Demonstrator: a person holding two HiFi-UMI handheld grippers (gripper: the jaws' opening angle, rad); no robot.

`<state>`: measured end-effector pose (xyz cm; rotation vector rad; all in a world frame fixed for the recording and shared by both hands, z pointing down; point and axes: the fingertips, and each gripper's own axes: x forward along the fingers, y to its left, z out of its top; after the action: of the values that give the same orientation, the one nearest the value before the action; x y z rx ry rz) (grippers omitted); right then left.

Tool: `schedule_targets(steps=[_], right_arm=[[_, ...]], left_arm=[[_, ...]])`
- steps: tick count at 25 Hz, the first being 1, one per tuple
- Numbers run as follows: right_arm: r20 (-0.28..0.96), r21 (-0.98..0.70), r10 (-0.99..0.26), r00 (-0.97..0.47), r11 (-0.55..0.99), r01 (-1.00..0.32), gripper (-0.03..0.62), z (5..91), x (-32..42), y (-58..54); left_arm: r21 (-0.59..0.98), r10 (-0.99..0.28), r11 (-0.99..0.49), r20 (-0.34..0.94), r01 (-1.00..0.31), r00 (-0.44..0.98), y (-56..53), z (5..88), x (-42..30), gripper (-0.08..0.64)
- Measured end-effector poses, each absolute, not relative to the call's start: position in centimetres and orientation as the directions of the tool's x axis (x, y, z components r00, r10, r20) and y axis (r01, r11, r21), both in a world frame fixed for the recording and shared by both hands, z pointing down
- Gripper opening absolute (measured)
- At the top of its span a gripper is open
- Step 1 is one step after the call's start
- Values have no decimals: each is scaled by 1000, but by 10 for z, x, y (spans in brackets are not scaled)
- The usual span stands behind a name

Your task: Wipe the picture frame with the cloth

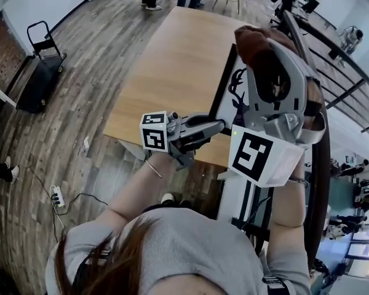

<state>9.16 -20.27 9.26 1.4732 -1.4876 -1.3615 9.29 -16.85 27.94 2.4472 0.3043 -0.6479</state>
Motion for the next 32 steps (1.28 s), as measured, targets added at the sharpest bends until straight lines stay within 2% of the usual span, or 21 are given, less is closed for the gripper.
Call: schedule_targets(steps=[5,14,23,32], right_arm=[[-131,983,-982,-138,-111,-145,133,107,83,-230],[-2,997,-985,-172,12,-77,133,146,59,-221],[131,980,-961,-244,163,-116,133,196,36,-191],[198,962,-940,-277,241,-129,133,225,20,-179]], left_arm=[[461,66,-826,-494,326,867,-165,278,93,61],[429,62,-845,-515,319,855,-159,268,87,61],[448,10,-843,-538,296,843,-169,265,77,61],[463,-31,-846,-535,263,844,-182,266,67,61]])
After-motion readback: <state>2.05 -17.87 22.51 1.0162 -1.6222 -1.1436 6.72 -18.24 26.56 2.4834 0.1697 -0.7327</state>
